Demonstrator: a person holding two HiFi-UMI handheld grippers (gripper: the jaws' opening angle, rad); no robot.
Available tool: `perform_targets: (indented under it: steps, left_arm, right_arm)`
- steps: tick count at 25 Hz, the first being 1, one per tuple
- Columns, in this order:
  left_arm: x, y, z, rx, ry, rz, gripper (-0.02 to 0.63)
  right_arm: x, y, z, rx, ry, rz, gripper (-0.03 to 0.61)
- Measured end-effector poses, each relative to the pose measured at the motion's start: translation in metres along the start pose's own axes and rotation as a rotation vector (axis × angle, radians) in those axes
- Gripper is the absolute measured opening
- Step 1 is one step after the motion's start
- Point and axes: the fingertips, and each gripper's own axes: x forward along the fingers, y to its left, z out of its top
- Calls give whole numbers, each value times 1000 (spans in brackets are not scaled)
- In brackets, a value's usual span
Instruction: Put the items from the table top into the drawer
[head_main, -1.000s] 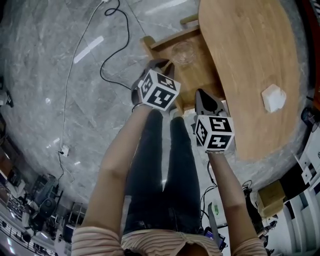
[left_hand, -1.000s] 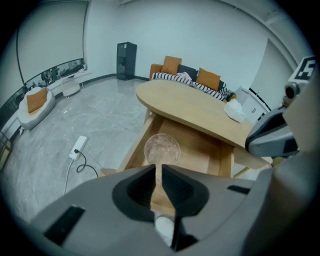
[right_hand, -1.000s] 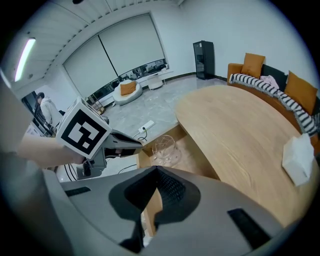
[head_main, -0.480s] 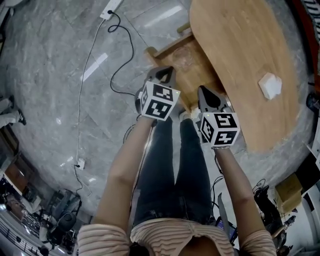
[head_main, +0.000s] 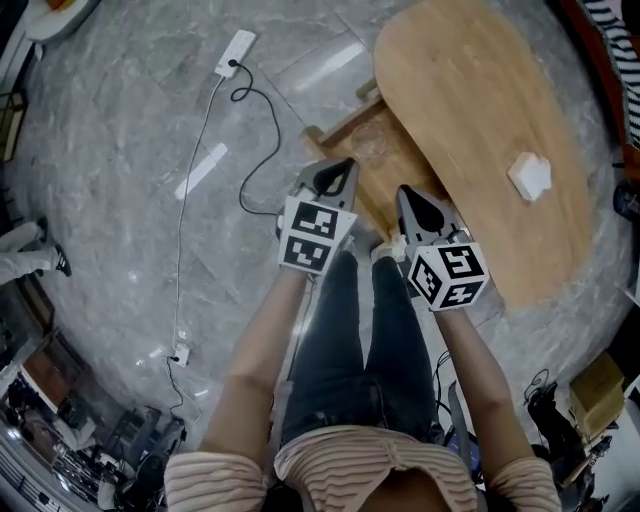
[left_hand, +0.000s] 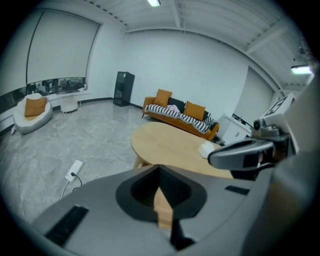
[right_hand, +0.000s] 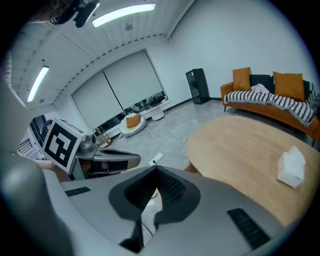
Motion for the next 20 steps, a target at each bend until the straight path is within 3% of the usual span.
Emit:
perform_targets:
  steps: [20]
  left_arm:
    - [-104,-44,97,-1,-233,-83,14]
  right_arm:
    - [-83,47,89,29,-200,50,8]
